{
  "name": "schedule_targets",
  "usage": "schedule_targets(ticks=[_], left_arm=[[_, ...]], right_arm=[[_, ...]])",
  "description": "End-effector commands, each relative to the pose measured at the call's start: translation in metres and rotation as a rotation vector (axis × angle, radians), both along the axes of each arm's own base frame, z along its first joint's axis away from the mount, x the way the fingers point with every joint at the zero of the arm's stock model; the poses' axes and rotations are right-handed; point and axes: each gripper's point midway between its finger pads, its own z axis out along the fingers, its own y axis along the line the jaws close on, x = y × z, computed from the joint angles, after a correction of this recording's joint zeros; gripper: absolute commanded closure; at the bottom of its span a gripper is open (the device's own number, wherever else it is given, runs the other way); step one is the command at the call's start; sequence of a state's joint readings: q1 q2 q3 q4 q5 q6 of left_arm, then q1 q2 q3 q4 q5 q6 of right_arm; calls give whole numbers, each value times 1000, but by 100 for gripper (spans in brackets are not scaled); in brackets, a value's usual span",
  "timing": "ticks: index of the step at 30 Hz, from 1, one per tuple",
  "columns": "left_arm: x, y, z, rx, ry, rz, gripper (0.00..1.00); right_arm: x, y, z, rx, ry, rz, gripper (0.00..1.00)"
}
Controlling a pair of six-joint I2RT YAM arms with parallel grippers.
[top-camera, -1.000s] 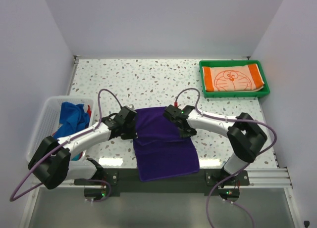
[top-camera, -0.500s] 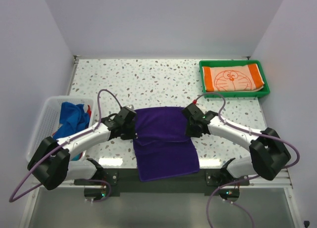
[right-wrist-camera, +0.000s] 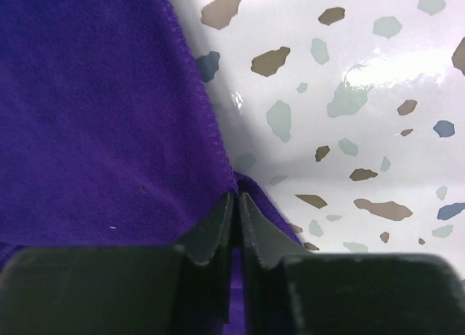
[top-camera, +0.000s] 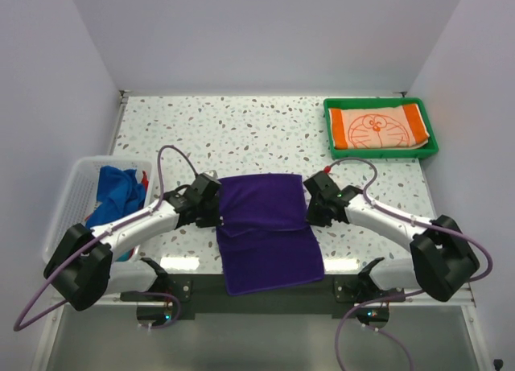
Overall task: Fold and stack the towels
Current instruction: Flatten out the crumpled towel
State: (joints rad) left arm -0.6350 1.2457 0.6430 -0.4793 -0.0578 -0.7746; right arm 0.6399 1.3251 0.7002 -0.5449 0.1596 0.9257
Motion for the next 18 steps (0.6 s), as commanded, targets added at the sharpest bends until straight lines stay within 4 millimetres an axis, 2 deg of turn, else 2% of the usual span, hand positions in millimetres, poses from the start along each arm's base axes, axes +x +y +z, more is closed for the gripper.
schedule_targets(ticks=[1, 3, 6, 9, 10, 12, 13, 15, 16, 17, 18], left_arm=[[3, -2, 8, -24, -14, 7, 100], [5, -3, 10, -27, -18, 11, 100], [13, -6, 19, -25, -38, 15, 100], [30, -10, 39, -17, -88, 21, 100], [41, -12, 55, -16, -128, 31, 100], [56, -14, 68, -8, -165, 34, 100], [71, -15, 86, -17, -204, 52, 100], [89, -14, 95, -7, -227, 62, 100], [107, -13, 113, -31, -264, 84, 100], [117, -13, 119, -38, -278, 88, 100], [139, -11, 132, -42, -311, 103, 100]], right_arm=[[14, 8, 18, 56, -71, -28, 93], [20, 9, 27, 63, -94, -24, 100], [33, 14, 43, 91, -143, -18, 100], [50, 14, 58, 106, -184, -16, 100], [61, 19, 73, 130, -217, -12, 100], [83, 18, 93, 142, -269, -15, 100], [90, 20, 101, 156, -288, -8, 100], [116, 19, 124, 163, -344, -9, 100], [126, 19, 131, 165, -367, -7, 100], [135, 18, 137, 154, -387, 9, 100], [152, 18, 150, 159, -417, 3, 100]])
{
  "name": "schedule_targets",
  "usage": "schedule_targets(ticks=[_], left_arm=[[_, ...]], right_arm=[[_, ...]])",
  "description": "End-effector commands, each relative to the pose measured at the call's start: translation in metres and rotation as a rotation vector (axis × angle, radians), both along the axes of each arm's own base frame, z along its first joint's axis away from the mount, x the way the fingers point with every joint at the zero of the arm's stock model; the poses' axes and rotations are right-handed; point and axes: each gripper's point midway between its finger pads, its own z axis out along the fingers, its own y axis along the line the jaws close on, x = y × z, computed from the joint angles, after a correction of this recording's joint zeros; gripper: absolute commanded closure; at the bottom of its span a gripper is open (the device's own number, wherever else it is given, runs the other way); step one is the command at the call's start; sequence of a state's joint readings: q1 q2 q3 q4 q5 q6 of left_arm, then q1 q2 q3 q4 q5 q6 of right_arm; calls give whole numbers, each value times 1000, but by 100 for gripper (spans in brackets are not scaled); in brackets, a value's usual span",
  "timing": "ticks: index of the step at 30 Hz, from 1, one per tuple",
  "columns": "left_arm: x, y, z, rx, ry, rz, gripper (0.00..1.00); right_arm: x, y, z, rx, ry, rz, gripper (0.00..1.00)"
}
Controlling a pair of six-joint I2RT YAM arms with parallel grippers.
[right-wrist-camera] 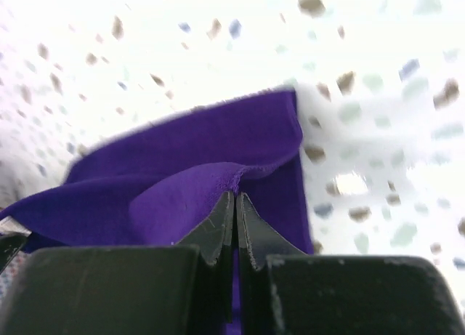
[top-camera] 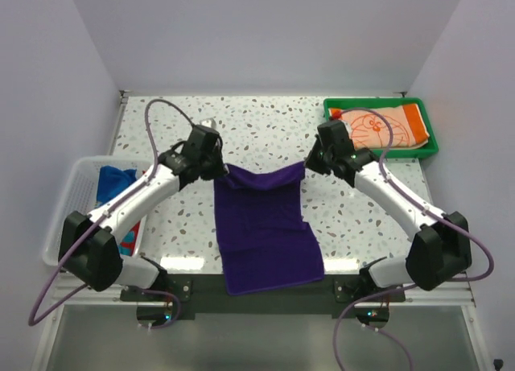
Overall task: Fold and stack the towels
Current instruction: Flatten out the crumpled towel
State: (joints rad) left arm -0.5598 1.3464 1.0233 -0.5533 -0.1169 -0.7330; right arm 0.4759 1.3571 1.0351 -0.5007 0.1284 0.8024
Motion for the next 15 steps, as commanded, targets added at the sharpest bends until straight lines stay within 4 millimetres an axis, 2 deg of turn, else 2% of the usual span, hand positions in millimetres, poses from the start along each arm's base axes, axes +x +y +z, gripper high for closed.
schedule_targets(ticks=[1, 2, 3, 4, 5, 6, 7, 8, 9, 10, 11, 12, 13, 14, 15], left_arm=[[57, 10, 40, 3, -114, 34, 100], [69, 10, 39, 7, -110, 36, 100], [82, 12, 47, 7, -131, 34, 100], [103, 16, 72, -25, -189, 52, 100], [115, 19, 80, -34, -209, 59, 100], [129, 21, 77, -30, -209, 59, 100], [149, 26, 100, -66, -261, 70, 100], [160, 28, 106, -84, -273, 73, 100], [178, 27, 114, -108, -287, 68, 100], [190, 33, 119, -137, -299, 66, 100], [200, 34, 121, -154, -307, 62, 100], [217, 34, 124, -172, -319, 59, 100], [226, 37, 128, -203, -326, 46, 100], [238, 37, 116, -212, -307, 41, 100], [249, 37, 134, -232, -350, 30, 100]], right_arm=[[51, 7, 44, 17, -148, 41, 100], [62, 3, 50, 18, -169, 42, 100], [75, 5, 66, 34, -211, 45, 100], [90, 7, 66, 41, -226, 47, 100], [102, 1, 71, 46, -244, 36, 100], [115, 4, 85, 71, -277, 49, 100], [130, 5, 82, 67, -286, 54, 100], [142, -1, 85, 66, -301, 39, 100], [154, 4, 105, 93, -344, 61, 100], [165, 5, 115, 105, -386, 69, 100], [180, 2, 108, 96, -386, 66, 100], [192, 3, 129, 107, -441, 65, 100], [204, 4, 134, 109, -472, 78, 100], [217, 2, 125, 105, -464, 78, 100], [231, 2, 145, 112, -513, 79, 100]])
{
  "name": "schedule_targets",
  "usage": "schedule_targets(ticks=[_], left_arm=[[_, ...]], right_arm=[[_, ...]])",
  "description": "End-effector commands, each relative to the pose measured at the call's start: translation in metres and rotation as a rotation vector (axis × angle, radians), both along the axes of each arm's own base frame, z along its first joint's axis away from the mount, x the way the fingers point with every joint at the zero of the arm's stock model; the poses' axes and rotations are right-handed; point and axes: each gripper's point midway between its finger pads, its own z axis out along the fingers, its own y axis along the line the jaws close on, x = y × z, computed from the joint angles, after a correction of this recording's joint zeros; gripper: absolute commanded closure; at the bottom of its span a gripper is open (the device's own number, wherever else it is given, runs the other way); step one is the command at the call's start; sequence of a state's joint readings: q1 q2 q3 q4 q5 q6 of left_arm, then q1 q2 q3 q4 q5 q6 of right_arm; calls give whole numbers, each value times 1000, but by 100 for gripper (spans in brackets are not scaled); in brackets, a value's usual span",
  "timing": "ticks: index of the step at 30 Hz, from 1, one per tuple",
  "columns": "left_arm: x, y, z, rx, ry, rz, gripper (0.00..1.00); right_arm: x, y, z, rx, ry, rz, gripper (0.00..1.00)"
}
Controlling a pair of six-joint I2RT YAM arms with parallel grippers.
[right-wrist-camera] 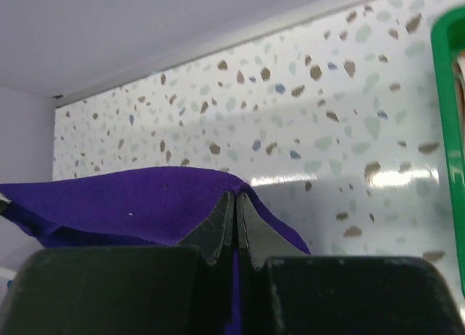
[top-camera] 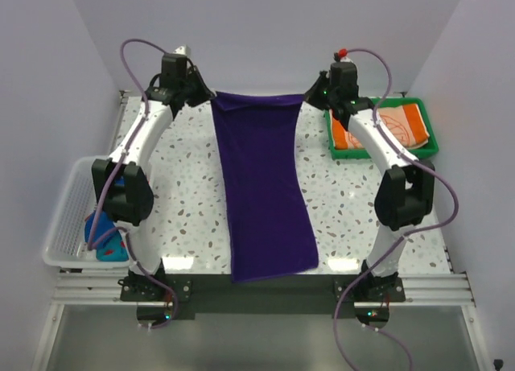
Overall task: Fold and stack the towels
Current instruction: Flatten out the crumpled towel, then fold the towel
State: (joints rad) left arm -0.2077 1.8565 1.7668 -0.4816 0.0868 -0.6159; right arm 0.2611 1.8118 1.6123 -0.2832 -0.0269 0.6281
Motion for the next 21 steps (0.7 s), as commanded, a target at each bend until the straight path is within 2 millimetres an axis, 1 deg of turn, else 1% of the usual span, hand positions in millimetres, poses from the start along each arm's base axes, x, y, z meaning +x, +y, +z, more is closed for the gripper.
schedule_targets(ticks=[1, 2, 3, 4, 5, 6, 7, 8, 9, 10, 11, 12, 13, 14, 15, 16, 17, 18, 19, 20, 21], left_arm=[[36, -4, 31, -77, -108, -106, 100], [42, -3, 33, -88, -119, -115, 100], [55, -2, 34, -98, -133, -122, 100], [62, 3, 36, -115, -140, -129, 100], [71, 4, 24, -125, -126, -134, 100], [77, 7, 33, -143, -149, -134, 100], [83, 13, 35, -163, -162, -142, 100], [88, 14, 29, -177, -157, -146, 100], [91, 18, 30, -190, -167, -148, 100], [90, 17, 26, -200, -154, -161, 100], [89, 18, 20, -207, -137, -165, 100], [85, 18, 12, -216, -111, -171, 100], [80, 13, 8, -232, -94, -195, 100], [72, 12, 14, -242, -95, -206, 100], [64, 10, -4, -259, -44, -204, 100], [57, 9, -9, -264, -22, -208, 100], [49, 10, -6, -260, -17, -204, 100], [37, 12, -22, -249, 37, -200, 100], [32, 16, -28, -231, 56, -182, 100], [25, 19, -23, -214, 54, -174, 100], [16, 21, -37, -195, 88, -169, 100]], right_arm=[[45, 8, 62, 24, -213, 72, 100], [54, 6, 66, 25, -233, 71, 100], [68, 7, 66, 29, -250, 74, 100], [76, 9, 72, 41, -277, 88, 100], [83, 7, 72, 48, -287, 90, 100], [94, 10, 74, 55, -308, 99, 100], [101, 11, 76, 60, -326, 110, 100], [104, 14, 76, 67, -332, 136, 100], [107, 16, 89, 74, -357, 145, 100], [111, 18, 72, 78, -313, 152, 100], [110, 21, 73, 90, -308, 174, 100], [108, 22, 67, 96, -288, 177, 100], [104, 23, 69, 109, -279, 180, 100], [99, 23, 67, 116, -266, 185, 100], [93, 25, 54, 121, -225, 195, 100], [86, 24, 45, 120, -185, 193, 100], [78, 23, 52, 123, -181, 195, 100], [69, 23, 36, 125, -134, 200, 100], [62, 20, 31, 119, -112, 199, 100], [53, 20, 40, 116, -120, 206, 100], [44, 18, 25, 108, -83, 207, 100]])
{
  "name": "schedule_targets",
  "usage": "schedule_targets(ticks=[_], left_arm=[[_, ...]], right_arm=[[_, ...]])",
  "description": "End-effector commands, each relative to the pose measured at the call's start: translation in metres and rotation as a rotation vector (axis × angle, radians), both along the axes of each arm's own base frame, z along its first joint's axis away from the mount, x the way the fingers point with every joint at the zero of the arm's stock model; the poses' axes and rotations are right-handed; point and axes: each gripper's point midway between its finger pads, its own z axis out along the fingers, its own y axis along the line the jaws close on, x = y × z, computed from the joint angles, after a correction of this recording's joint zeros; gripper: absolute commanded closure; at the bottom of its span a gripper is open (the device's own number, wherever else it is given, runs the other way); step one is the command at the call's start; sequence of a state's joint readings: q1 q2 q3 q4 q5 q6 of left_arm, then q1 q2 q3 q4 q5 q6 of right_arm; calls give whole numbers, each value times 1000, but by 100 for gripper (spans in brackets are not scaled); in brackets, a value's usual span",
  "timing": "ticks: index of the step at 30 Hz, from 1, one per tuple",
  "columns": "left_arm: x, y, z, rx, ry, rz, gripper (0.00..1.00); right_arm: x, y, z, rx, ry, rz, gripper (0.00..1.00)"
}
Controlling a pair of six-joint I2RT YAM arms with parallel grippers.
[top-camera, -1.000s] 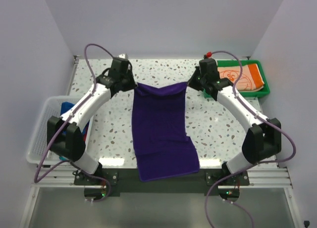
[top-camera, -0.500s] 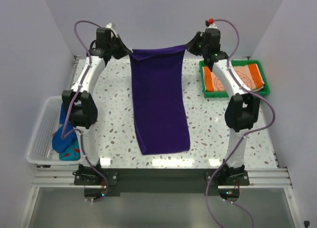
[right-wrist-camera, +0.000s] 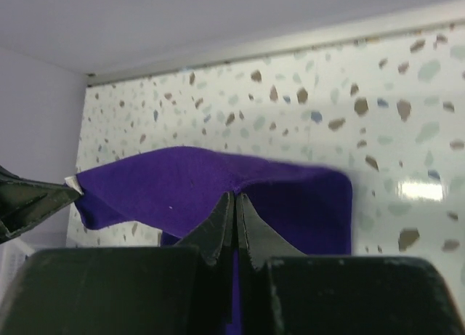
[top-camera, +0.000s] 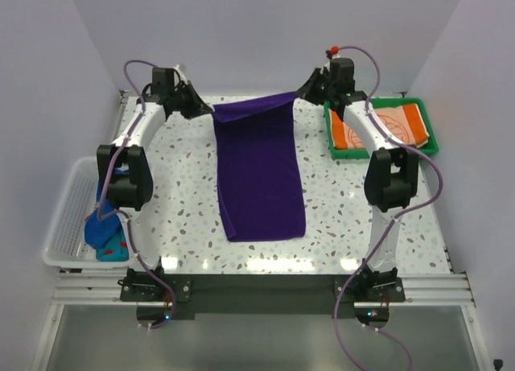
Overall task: Fold and stack the towels
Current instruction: Fold the towel
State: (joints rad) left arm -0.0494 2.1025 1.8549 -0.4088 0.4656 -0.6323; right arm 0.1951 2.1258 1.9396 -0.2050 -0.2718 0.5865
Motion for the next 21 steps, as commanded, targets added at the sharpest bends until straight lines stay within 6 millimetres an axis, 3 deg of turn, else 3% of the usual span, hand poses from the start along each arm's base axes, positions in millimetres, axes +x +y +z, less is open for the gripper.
schedule_targets(ticks=[1, 2, 3, 5, 10, 15, 18, 21], left_arm=[[-29, 6, 25, 40, -27, -9, 100], [-34, 8, 30, 52, -38, -3, 100], [-41, 10, 18, 64, -15, -3, 100], [-47, 11, 14, 70, -8, 0, 100], [-68, 10, -35, 96, 85, -16, 100], [-100, -1, -85, 131, 187, -62, 96], [-114, 2, -100, 188, 219, -45, 92], [-124, 9, -101, 223, 232, -18, 89]], right_arm=[[-39, -5, 26, 3, 8, 35, 100], [-47, -7, 22, -2, 22, 34, 100], [-51, -7, 19, -7, 32, 36, 100], [-59, -10, 3, -27, 78, 40, 100], [-77, -9, -34, -35, 179, 56, 100], [-104, -16, -92, -70, 334, 51, 100], [-125, -20, -117, -120, 418, 58, 100], [-138, -24, -128, -165, 458, 50, 97]])
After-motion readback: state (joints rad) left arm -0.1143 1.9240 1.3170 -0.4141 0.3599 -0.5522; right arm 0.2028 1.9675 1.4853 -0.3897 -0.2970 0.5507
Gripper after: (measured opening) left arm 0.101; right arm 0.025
